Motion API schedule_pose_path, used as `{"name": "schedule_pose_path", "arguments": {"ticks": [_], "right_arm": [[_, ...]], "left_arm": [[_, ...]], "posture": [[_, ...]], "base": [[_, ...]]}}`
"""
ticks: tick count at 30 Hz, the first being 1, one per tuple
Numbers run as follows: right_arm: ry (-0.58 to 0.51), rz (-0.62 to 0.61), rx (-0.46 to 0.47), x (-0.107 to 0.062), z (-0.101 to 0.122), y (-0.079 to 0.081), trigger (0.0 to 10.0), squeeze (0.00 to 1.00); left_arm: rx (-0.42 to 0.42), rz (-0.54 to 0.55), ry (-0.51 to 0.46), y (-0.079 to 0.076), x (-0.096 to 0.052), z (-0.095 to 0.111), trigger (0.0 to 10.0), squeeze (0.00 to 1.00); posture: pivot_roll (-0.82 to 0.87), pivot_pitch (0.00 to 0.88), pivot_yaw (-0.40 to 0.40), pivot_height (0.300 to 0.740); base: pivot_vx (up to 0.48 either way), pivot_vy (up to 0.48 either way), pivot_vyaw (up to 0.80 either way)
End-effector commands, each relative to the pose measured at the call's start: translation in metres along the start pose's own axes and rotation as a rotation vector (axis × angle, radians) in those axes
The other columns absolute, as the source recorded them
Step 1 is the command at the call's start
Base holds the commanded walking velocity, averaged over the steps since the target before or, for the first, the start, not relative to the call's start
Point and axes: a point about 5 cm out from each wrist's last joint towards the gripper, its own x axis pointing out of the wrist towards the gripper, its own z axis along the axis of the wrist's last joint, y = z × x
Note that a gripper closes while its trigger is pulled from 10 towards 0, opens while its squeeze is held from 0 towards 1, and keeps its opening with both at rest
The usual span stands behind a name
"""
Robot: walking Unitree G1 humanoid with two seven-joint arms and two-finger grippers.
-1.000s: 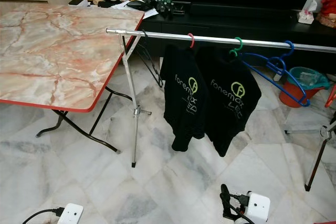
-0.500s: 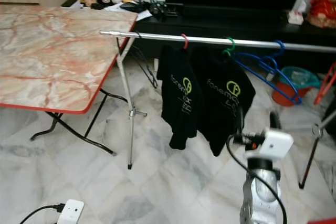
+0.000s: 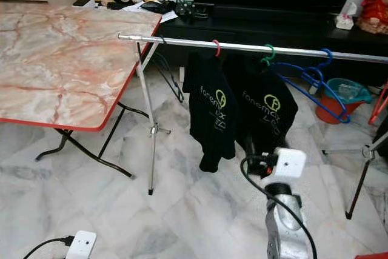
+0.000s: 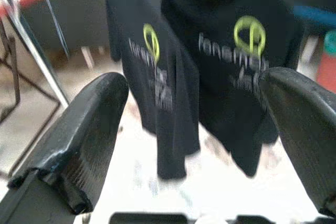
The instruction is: Hang hanger
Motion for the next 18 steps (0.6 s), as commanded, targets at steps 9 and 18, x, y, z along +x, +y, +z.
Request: {"name": "schedule_pose_path", "arguments": {"ticks": [9,18], "right_arm": [[0.094,-0.033,0.018,-0.006,-0.017,-0.027,10.0,0.00],[0.177,-0.073,0.036,-0.013,-0.036,-0.059,10.0,0.00]], "left_arm": [[-0.009,-0.025,0.041,-0.001,-0.001,-0.008,10.0,0.00],[0.041,-0.043,0.096,-0.009,-0.004,-0.021,10.0,0.00]], "posture": [[-0.10,0.000,-0.051,0.740],[-0.10,0.000,-0.058,0.740]], "base": [[0.000,0.000,0.00],[0.000,0.000,0.00]]}}
